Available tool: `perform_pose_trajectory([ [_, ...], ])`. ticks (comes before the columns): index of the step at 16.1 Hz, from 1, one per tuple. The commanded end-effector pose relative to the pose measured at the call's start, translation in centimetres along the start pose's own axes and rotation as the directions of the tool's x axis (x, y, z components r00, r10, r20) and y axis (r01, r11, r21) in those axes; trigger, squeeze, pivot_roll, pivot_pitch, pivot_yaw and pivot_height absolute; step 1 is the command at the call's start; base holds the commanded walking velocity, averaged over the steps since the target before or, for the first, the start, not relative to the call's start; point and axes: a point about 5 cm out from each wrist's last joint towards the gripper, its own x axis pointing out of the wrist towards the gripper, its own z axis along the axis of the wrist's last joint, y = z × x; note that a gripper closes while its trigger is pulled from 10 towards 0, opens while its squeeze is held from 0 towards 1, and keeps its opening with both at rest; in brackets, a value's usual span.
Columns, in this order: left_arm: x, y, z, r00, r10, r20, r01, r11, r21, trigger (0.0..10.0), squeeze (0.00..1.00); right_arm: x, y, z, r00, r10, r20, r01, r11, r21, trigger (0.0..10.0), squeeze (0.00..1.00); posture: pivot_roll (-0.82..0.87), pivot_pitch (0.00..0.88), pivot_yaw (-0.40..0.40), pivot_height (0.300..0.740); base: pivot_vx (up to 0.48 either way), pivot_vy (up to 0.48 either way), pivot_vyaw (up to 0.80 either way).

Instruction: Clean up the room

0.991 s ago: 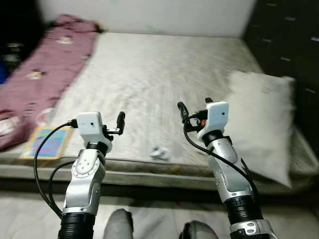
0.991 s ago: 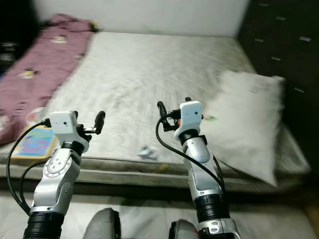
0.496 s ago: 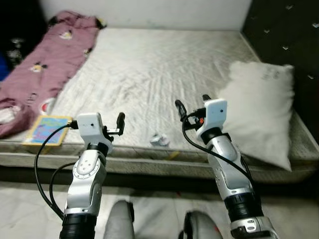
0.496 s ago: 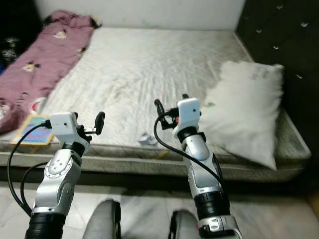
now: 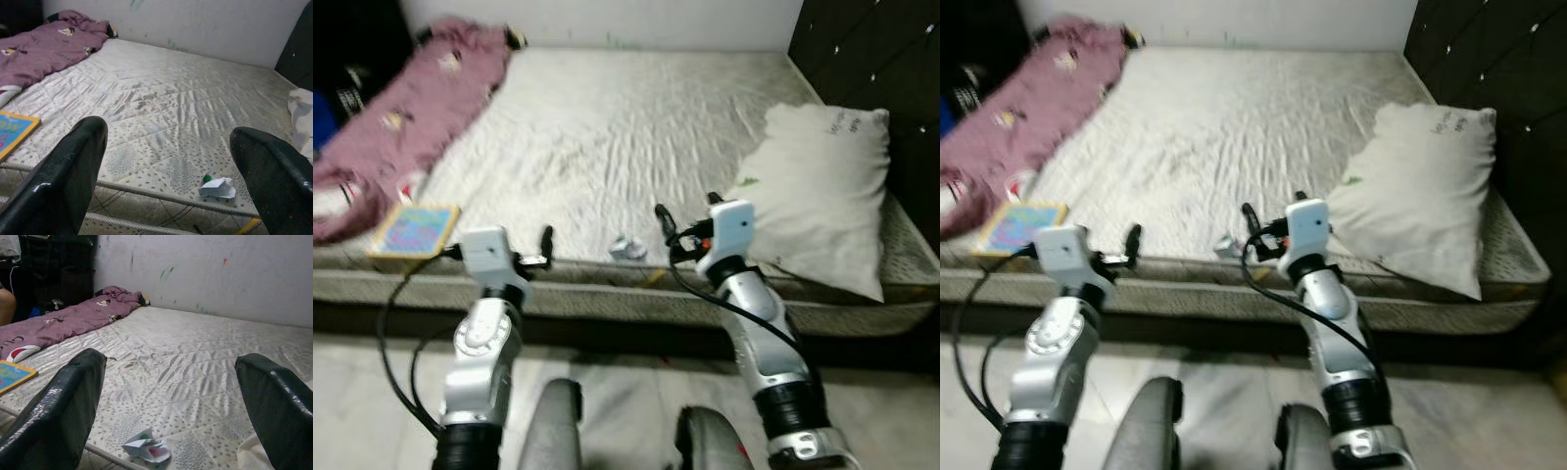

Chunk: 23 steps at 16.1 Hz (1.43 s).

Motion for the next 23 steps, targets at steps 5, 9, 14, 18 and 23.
perform_pose_trajectory([
  [5,0.33,-0.27,0.85,0.999,-0.023,0.031,0.023,1.0,-0.009,10.0,0.0,0.3,0.17,0.49,1.0,0.021,0.018,-0.021,1.0,-0.022,10.0,0.0,0.04,0.047,-0.005,0.652,0.206,0.0,0.0],
  [9,0.29,-0.38,0.84,0.999,-0.029,0.03,0.03,0.999,-0.013,10.0,0.0,0.29,0.39,0.47,0.999,0.037,0.025,-0.036,0.999,-0.038,10.0,0.0,0.04,0.054,-0.006,0.652,0.412,0.0,0.0],
  [14,0.17,-0.6,0.67,0.999,-0.045,0.023,0.046,0.999,-0.016,10.0,0.0,0.07,0.49,0.29,0.999,0.045,0.022,-0.044,0.998,-0.037,10.0,0.0,0.04,0.044,-0.005,0.652,0.332,0.0,0.0],
  [18,0.32,-0.88,0.59,0.999,-0.049,0.019,0.049,0.998,-0.03,10.0,0.0,0.12,0.35,0.24,0.999,0.046,0.021,-0.045,0.998,-0.039,10.0,0.0,0.04,0.04,-0.007,0.652,0.154,0.0,0.0],
  [23,0.37,-0.93,0.45,0.999,-0.038,0.007,0.038,0.998,-0.039,10.0,0.0,0.11,0.42,0.01,0.998,0.054,0.011,-0.053,0.998,-0.031,10.0,0.0,0.04,0.043,-0.008,0.652,0.0,0.0,0.0],
])
